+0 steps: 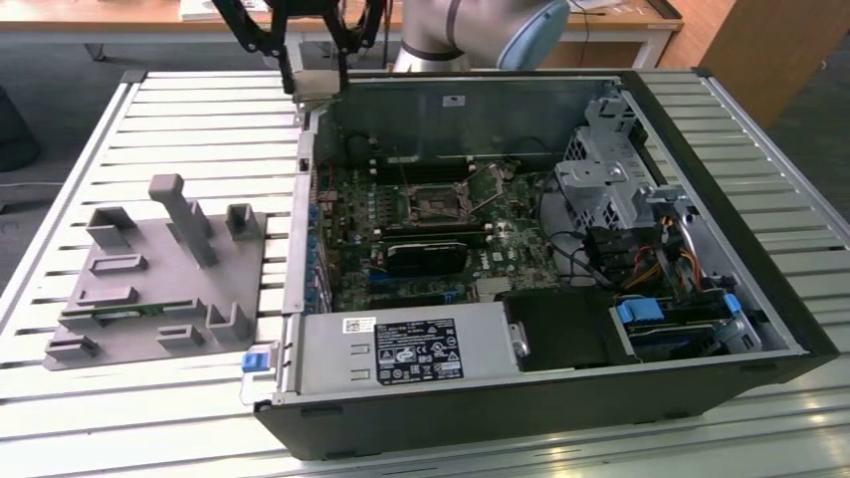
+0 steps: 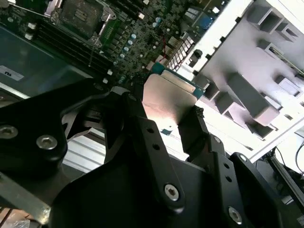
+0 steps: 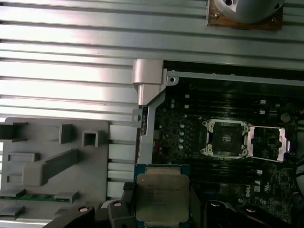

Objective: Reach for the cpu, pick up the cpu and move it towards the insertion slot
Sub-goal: 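Pick up the cpu and move it towards the insertion slot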

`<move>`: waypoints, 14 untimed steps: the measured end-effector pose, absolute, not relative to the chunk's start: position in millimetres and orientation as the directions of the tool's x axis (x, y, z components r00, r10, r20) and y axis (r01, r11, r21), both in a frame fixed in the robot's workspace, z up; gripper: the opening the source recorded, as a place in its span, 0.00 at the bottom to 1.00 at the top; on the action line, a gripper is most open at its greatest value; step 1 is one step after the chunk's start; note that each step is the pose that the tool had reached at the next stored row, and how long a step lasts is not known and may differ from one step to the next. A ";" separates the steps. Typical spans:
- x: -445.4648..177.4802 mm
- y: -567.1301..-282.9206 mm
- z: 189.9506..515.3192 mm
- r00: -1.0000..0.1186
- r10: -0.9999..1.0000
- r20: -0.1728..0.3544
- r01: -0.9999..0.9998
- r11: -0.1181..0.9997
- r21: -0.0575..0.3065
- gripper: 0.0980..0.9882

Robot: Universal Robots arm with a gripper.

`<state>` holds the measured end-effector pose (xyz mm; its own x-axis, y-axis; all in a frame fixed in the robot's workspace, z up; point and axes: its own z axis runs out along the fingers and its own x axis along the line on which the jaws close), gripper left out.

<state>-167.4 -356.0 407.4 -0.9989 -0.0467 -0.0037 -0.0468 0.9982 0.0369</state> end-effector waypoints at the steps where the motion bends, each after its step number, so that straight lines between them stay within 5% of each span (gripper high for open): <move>1: -163.5 -355.6 407.2 -0.999 -0.047 -0.004 -0.047 0.998 0.037 0.50; 14: -116.8 -350.2 403.1 -0.999 -0.045 -0.004 -0.045 0.998 0.037 0.50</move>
<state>-116.8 -350.2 403.1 -0.9990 -0.0451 -0.0036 -0.0452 0.9983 0.0368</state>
